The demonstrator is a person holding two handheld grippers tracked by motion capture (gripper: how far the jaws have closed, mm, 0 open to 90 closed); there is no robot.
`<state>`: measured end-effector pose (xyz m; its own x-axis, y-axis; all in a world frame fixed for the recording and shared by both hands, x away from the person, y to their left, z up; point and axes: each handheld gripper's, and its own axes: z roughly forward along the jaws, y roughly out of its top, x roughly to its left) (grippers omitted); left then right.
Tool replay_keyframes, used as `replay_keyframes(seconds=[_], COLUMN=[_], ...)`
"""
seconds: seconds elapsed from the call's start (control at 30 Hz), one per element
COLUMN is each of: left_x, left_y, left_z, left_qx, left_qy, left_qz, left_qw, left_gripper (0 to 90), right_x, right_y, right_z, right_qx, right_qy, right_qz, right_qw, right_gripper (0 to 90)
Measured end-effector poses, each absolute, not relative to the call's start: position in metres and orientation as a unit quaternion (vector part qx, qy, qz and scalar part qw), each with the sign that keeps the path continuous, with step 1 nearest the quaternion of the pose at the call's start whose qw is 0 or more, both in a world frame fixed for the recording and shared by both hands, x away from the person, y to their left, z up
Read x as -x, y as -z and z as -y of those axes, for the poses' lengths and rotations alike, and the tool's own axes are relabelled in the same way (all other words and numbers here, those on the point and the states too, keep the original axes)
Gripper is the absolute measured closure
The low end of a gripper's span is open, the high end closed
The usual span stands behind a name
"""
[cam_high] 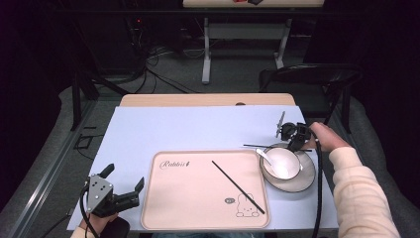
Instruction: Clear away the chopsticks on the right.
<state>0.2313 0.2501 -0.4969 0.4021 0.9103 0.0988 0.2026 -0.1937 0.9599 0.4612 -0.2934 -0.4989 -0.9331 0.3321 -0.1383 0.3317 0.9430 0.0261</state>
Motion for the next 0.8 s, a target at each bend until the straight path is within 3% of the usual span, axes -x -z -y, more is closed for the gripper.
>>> replay_keyframes(seconds=[0.3, 0.8], left_x=[-0.231, -0.231], left_y=[0.497, 0.497], left_z=[-0.250, -0.249], left_qx=[-0.682, -0.682], left_qy=[-0.364, -0.364], left_qz=[-0.408, -0.408], left_qw=[0.486, 0.486], left_gripper=[0.2, 0.2], right_x=[-0.460, -0.445], right_y=[0.501, 0.487], right_z=[0.298, 0.297], right_qx=[-0.222, -0.276], right_qy=[-0.025, -0.039], right_qz=[-0.972, -0.956], right_qw=[0.069, 0.089], right_gripper=[85.1, 85.2])
